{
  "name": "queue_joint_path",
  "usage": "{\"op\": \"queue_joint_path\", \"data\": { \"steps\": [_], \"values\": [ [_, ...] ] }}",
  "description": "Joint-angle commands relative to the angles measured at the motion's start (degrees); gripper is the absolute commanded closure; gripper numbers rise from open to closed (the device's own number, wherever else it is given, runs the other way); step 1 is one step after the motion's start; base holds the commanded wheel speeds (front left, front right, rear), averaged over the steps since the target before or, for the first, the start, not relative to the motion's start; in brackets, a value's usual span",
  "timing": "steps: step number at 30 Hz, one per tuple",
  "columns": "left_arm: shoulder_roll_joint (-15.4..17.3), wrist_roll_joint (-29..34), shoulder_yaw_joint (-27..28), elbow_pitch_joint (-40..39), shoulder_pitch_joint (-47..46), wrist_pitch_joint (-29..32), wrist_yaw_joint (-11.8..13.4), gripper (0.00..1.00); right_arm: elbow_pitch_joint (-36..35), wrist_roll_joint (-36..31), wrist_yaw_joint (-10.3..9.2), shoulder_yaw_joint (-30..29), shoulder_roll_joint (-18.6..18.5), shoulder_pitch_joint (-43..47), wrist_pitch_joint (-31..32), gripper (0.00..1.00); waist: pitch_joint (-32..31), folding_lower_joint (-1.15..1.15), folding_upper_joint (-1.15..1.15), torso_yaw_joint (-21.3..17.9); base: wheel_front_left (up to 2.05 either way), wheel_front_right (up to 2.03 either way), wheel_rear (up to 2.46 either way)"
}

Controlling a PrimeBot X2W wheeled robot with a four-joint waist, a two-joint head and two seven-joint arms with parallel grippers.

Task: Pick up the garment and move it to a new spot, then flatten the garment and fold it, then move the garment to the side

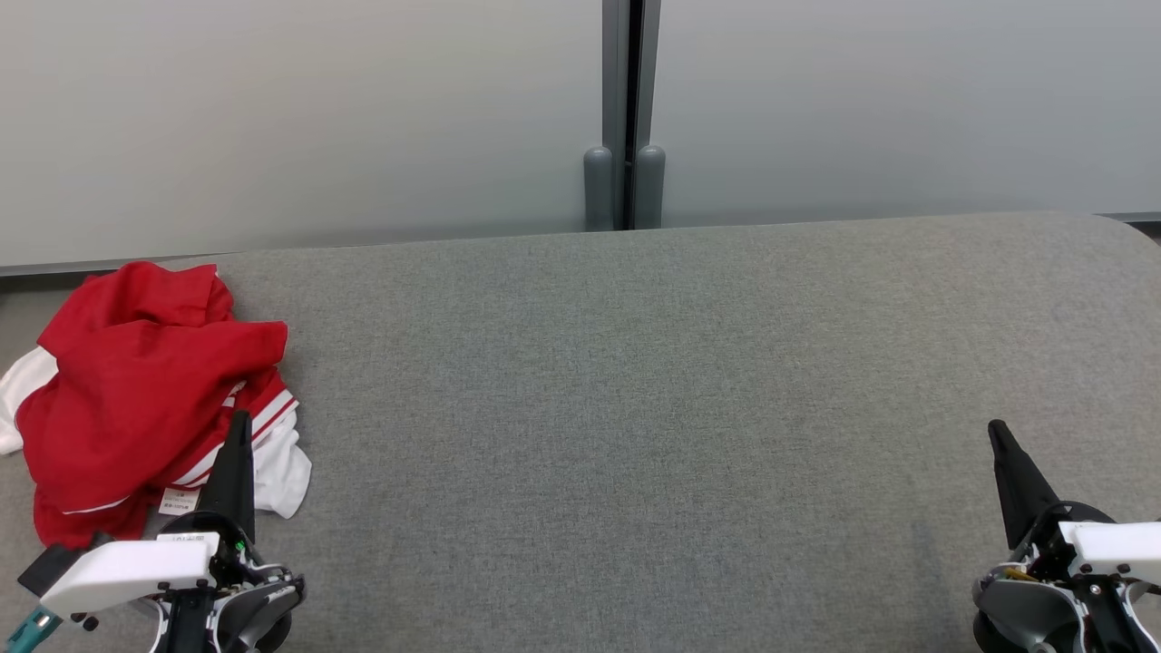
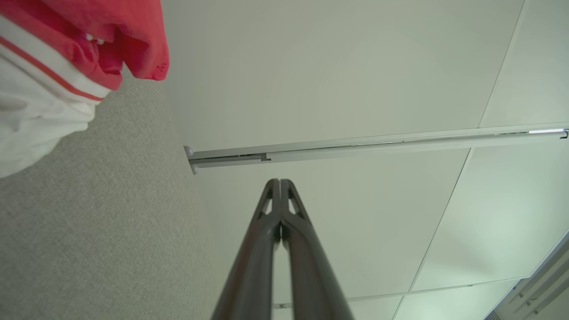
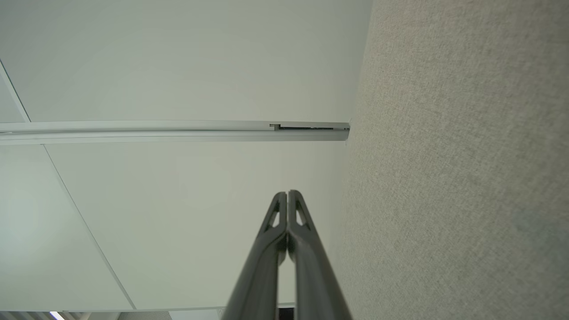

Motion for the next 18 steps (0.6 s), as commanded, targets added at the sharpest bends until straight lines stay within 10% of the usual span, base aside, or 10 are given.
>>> {"op": "queue_joint_path", "data": {
  "steps": [1, 2, 3, 18],
  "values": [
    [0.3, 0.1, 0.2, 0.0, -0.8, 0.1, -0.2, 1.0, 0.1, 0.0, 0.04, 0.0, -0.4, -0.3, 0.1, 1.0, 0.0, 0.0, 0.0, 0.0, 0.0, 0.0, 0.0],
    [0.3, 0.1, 0.2, 0.0, -0.8, 0.1, -0.2, 1.0, 0.1, 0.0, 0.04, 0.0, -0.4, -0.3, 0.1, 1.0, 0.0, 0.0, 0.0, 0.0, 0.0, 0.0, 0.0],
    [0.0, 0.0, 0.0, 0.0, 0.0, 0.0, 0.0, 0.0, 0.0, 0.0, 0.0, 0.0, 0.0, 0.0, 0.0, 0.0, 0.0, 0.0, 0.0, 0.0, 0.0, 0.0, 0.0],
    [-0.4, 2.6, -2.6, 0.9, 2.0, -3.6, 0.0, 0.0, -0.3, -6.0, -0.03, 2.5, 0.4, 1.9, -3.6, 0.0, 0.0, 0.0, 0.0, -0.1, 0.0, 0.0, 0.0]
  ]
}}
